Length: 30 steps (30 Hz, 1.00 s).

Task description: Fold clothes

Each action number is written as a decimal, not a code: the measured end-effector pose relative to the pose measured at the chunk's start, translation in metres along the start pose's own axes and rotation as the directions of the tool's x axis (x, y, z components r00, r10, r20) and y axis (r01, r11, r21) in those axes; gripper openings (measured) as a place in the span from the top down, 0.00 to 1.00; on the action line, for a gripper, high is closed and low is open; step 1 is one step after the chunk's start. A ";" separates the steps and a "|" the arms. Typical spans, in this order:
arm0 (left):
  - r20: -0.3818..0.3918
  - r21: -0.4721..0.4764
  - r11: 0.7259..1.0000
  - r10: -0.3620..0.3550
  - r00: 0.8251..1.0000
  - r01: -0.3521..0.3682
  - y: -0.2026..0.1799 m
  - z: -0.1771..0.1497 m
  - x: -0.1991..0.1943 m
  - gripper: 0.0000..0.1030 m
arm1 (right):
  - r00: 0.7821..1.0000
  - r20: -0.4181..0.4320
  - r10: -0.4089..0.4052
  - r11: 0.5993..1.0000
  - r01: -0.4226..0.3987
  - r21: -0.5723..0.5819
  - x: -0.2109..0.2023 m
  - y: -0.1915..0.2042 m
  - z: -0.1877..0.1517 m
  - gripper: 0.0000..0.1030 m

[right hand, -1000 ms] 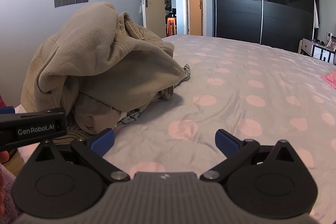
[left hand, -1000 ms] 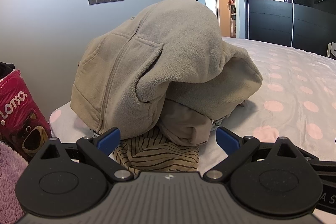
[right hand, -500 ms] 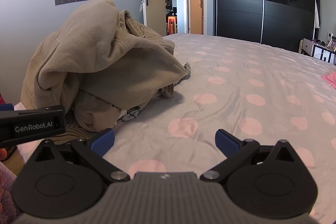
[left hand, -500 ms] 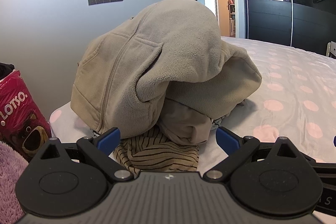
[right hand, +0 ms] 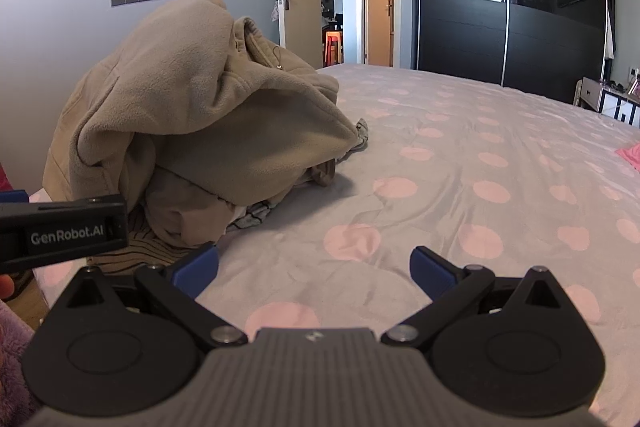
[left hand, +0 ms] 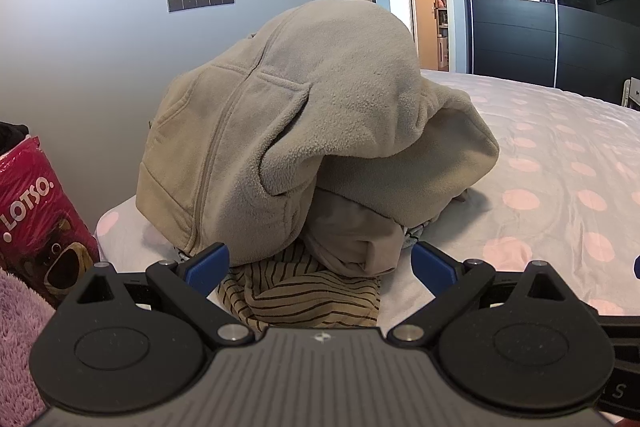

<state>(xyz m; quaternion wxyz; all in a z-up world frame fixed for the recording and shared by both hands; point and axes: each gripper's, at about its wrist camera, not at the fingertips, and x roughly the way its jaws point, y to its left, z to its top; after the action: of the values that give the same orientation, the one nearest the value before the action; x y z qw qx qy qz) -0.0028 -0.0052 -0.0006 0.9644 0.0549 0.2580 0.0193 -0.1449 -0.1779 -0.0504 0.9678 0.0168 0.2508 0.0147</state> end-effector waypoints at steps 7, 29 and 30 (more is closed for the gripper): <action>0.000 -0.007 1.000 -0.006 1.000 0.006 0.001 0.001 0.001 0.03 | 1.000 -0.004 0.023 1.000 -0.023 0.007 0.003 0.000 0.000 0.01; -0.015 -0.038 0.999 -0.010 1.000 0.009 0.019 0.051 0.023 0.04 | 0.995 0.006 0.098 0.995 -0.098 -0.020 0.028 0.007 0.043 0.11; -0.013 -0.038 0.999 -0.007 1.000 0.007 0.022 0.056 0.025 0.05 | 0.994 0.012 0.104 0.994 -0.104 -0.026 0.030 0.008 0.049 0.11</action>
<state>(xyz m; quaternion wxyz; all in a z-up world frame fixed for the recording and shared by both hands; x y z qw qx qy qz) 0.0473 0.0125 0.0378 0.9636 0.0355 0.2641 0.0212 -0.0950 -0.1698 -0.0219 0.9675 0.0176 0.2430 0.0683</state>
